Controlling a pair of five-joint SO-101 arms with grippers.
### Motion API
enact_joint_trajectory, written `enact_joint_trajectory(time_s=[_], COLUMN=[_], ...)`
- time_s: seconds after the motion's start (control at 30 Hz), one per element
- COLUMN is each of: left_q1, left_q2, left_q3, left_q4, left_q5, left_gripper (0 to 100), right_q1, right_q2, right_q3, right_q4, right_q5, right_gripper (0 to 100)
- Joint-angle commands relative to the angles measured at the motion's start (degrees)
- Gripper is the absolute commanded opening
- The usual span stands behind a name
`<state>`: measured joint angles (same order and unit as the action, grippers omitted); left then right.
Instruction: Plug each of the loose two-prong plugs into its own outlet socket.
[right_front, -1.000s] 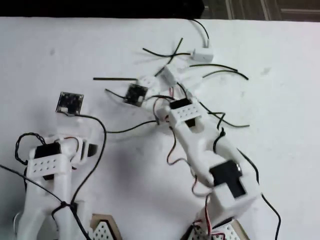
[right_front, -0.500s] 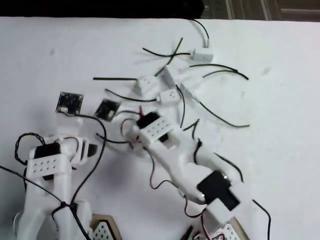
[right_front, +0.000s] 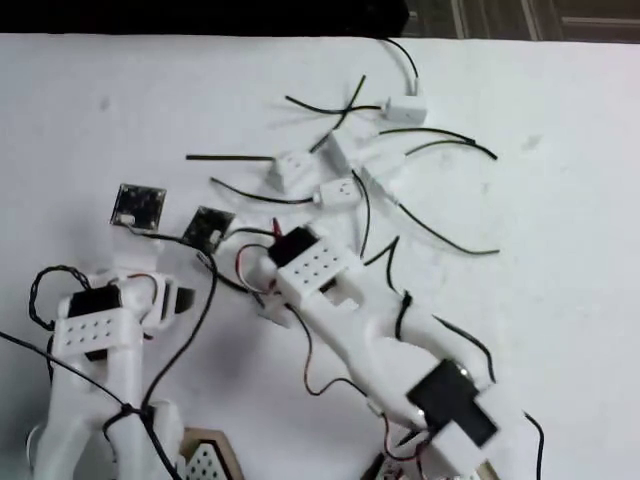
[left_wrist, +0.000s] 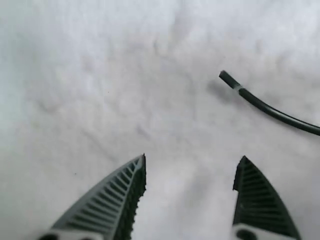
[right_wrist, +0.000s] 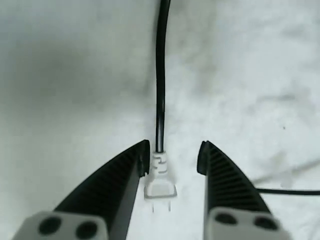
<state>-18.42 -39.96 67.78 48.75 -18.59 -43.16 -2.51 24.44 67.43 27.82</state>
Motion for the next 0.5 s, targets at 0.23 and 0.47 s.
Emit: enact_joint_trajectory(time_s=[0.23, 0.47], left_q1=[-0.57, -0.57], left_q2=[-1.63, -1.63], left_q3=[-0.26, -0.26], left_q4=[-0.53, -0.53], left_q5=[-0.70, -0.70], left_gripper=[29, 29], right_q1=[1.10, 1.19], right_q2=[-14.81, -12.88], right_q3=[16.44, 23.56], right_q4=[0.48, -8.66], right_q5=[-0.35, 0.18], right_gripper=[13.3, 14.7])
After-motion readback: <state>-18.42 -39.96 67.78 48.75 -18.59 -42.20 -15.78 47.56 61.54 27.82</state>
